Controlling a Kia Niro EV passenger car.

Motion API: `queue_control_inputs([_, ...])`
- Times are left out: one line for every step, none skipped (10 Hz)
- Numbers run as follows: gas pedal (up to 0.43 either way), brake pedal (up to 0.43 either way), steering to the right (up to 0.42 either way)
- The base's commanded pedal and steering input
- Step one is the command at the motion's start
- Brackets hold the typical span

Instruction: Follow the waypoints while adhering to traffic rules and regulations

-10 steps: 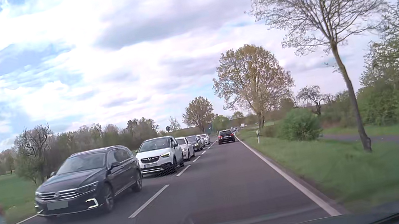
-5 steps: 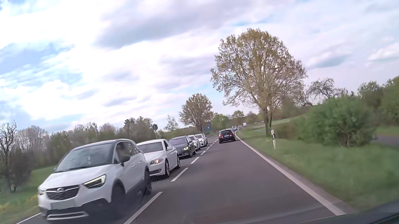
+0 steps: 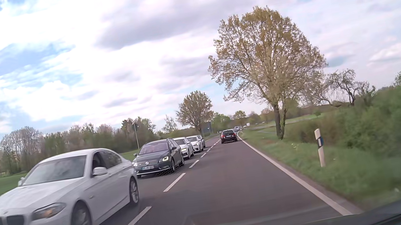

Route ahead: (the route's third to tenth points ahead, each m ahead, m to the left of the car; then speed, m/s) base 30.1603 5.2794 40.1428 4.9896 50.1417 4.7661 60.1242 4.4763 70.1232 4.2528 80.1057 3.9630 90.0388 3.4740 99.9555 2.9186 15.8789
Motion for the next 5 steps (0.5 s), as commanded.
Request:
queue_control_inputs([0.22, 0.0, -0.001])
queue_control_inputs([0.22, 0.0, -0.001])
queue_control_inputs([0.22, 0.0, -0.001])
queue_control_inputs([0.22, 0.0, -0.001])
queue_control_inputs([0.22, 0.0, 0.0])
